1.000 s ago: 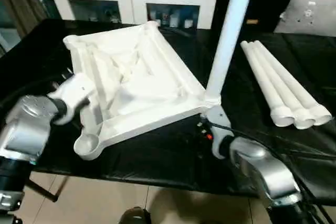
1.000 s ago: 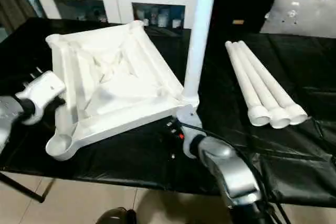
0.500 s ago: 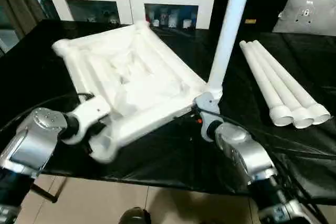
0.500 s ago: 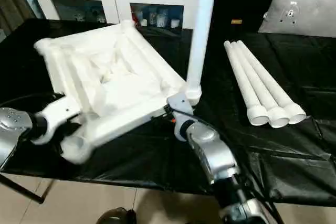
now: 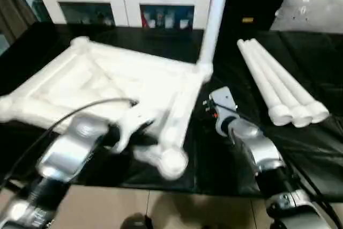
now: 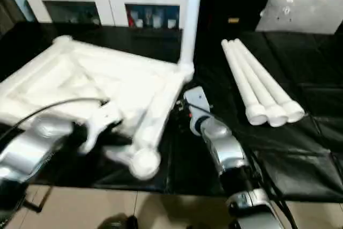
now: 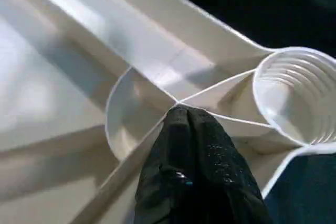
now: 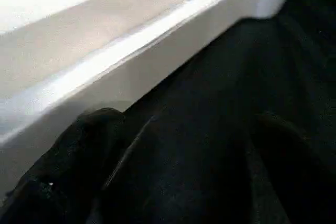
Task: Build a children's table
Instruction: Rotate table base, then pick table leg
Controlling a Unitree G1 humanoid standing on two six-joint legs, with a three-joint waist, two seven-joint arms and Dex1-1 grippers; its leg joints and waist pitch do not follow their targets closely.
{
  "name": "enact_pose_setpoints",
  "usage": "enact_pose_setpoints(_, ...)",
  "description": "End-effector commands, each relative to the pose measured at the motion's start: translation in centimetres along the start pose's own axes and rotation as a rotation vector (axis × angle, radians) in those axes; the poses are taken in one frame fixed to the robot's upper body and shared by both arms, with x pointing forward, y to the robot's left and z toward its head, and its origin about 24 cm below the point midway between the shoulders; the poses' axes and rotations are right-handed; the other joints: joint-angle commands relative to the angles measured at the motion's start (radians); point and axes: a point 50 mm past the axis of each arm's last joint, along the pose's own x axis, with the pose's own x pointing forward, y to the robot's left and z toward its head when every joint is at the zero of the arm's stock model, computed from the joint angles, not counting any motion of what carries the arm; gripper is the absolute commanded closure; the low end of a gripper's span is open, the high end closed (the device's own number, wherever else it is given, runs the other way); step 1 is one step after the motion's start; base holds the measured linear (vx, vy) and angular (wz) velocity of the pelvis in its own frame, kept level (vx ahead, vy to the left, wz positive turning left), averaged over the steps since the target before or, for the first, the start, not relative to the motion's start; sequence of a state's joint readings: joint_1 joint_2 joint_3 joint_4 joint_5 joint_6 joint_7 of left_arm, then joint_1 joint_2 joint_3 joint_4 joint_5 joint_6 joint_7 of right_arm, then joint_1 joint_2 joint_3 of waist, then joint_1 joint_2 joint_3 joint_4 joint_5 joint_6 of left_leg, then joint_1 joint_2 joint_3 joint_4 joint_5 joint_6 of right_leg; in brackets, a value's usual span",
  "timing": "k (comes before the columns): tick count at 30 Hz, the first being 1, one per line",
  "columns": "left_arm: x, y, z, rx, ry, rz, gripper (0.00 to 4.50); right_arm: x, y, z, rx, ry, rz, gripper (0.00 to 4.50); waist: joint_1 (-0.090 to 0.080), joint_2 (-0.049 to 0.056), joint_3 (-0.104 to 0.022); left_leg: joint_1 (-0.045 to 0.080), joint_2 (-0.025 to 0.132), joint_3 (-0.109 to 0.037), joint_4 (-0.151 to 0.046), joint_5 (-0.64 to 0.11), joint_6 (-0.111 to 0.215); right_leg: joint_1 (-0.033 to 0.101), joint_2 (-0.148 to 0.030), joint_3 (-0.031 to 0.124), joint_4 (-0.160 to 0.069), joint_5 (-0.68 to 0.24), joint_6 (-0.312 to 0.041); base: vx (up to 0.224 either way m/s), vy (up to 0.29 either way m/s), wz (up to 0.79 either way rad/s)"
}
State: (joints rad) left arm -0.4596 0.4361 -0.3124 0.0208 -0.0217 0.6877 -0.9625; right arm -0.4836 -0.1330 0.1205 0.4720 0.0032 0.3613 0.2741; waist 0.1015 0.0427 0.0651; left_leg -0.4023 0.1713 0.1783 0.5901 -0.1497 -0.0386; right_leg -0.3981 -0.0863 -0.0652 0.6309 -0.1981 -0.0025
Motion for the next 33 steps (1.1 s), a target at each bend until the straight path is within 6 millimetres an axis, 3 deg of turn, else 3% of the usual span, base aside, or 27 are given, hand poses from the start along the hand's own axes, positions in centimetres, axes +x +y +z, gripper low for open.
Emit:
enact_pose_setpoints(1,0.4,1.3,1.9,0.061,-0.063,0.119,4.45,0.0,-0.7,1.6,-0.022,-0.057,-0.059,0.0,0.002,0.013,-0.078,0.03,0.046,-0.027,-0.073,-0.307,-0.053,0.044,-0.06,0.046,-0.079,-0.15,-0.198,0.0,0.0,0.0)
enact_pose_setpoints(4,0.9,1.4,2.6,0.075,-0.095,0.152,4.45,-0.4,-2.4,2.3,-0.016,-0.053,-0.163,0.0,0.002,0.013,-0.08,0.028,0.045,-0.028,-0.072,-0.301,-0.05,0.045,-0.062,0.045,-0.079,-0.154,-0.198,0.0,0.0,0.0)
enact_pose_setpoints(6,0.9,1.2,3.0,0.078,-0.117,0.15,4.45,-0.6,-3.4,2.9,-0.005,-0.031,-0.222,0.0,0.002,0.008,-0.081,0.028,0.045,-0.026,-0.069,-0.285,-0.042,0.046,-0.06,0.045,-0.079,-0.147,-0.197,0.0,0.0,0.0)
enact_pose_setpoints(7,0.7,0.9,3.4,0.055,-0.148,0.151,4.45,-1.0,-4.8,3.6,-0.011,0.007,-0.314,0.0,-0.002,0.019,-0.082,0.029,0.044,-0.026,-0.067,-0.259,-0.042,0.047,-0.054,0.044,-0.073,-0.116,-0.202,0.0,0.0,0.0)
enact_pose_setpoints(9,0.5,0.8,3.5,0.049,-0.165,0.143,4.45,-1.0,-5.3,4.1,-0.009,0.015,-0.32,0.0,0.001,0.016,-0.083,0.027,0.041,-0.023,-0.064,-0.245,-0.033,0.047,-0.056,0.043,-0.074,-0.112,-0.205,0.0,0.0,0.0)
enact_pose_setpoints(10,0.4,0.7,3.5,0.05,-0.172,0.136,4.17,-1.0,-5.4,4.3,-0.003,0.014,-0.305,0.0,0.002,0.024,-0.084,0.027,0.04,-0.024,-0.062,-0.251,-0.031,0.047,-0.058,0.043,-0.075,-0.121,-0.203,0.0,0.0,0.0)
enact_pose_setpoints(12,0.1,0.3,3.6,0.065,-0.198,0.123,4.09,-1.1,-6.0,5.0,0.022,0.011,-0.245,0.0,0.002,0.02,-0.083,0.025,0.043,-0.024,-0.062,-0.261,-0.021,0.049,-0.058,0.042,-0.078,-0.139,-0.2,0.0,0.0,0.0)
enact_pose_setpoints(14,-0.4,-0.3,3.6,0.079,-0.224,0.095,3.83,-1.1,-7.5,5.5,0.056,0.015,-0.301,0.0,0.002,0.024,-0.085,0.024,0.044,-0.026,-0.062,-0.253,-0.021,0.048,-0.062,0.041,-0.075,-0.14,-0.21,0.0,0.0,0.0)
enact_pose_setpoints(15,-0.8,-0.6,3.5,0.08,-0.229,0.088,3.83,-1.1,-8.1,5.6,0.05,0.025,-0.319,0.0,0.002,0.023,-0.083,0.028,0.044,-0.022,-0.06,-0.264,-0.024,0.042,-0.057,0.041,-0.078,-0.149,-0.212,0.0,0.0,0.0)
enact_pose_setpoints(18,-2.3,-2.1,3.4,0.083,-0.254,0.043,3.67,-0.9,-9.9,6.1,0.058,0.071,-0.349,0.0,-0.001,0.021,-0.084,0.029,0.044,-0.023,-0.057,-0.271,-0.028,0.044,-0.058,0.04,-0.072,-0.157,-0.226,0.0,0.0,0.0)
enact_pose_setpoints(21,-2.9,-2.8,3.3,0.093,-0.246,0.021,3.47,-0.9,-10.8,6.2,0.054,0.101,-0.374,0.0,-0.001,0.024,-0.079,0.03,0.043,-0.02,-0.057,-0.298,-0.029,0.039,-0.054,0.039,-0.076,-0.19,-0.228,0.0,0.0,0.0)
enact_pose_setpoints(22,-3.2,-3.1,3.3,0.095,-0.243,0.01,3.32,-0.8,-11.3,6.0,0.042,0.141,-0.372,0.0,0.001,0.015,-0.078,0.029,0.042,-0.019,-0.057,-0.299,-0.026,0.039,-0.056,0.039,-0.076,-0.196,-0.227,0.0,0.0,0.0)
enact_pose_setpoints(25,-3.7,-3.6,3.4,0.088,-0.246,0.002,3.14,-0.9,-12.0,5.5,0.047,0.194,-0.357,0.0,0.002,0.014,-0.075,0.028,0.042,-0.019,-0.056,-0.307,-0.022,0.039,-0.055,0.039,-0.077,-0.212,-0.231,0.0,0.0,0.0)
enact_pose_setpoints(33,-4.0,-3.8,2.9,0.076,-0.217,0.014,2.48,-1.4,-13.3,4.7,0.077,0.278,-0.461,0.0,0.004,0.011,-0.079,0.025,0.042,-0.018,-0.054,-0.279,-0.02,0.038,-0.053,0.037,-0.072,-0.196,-0.23,0.0,0.0,0.0)
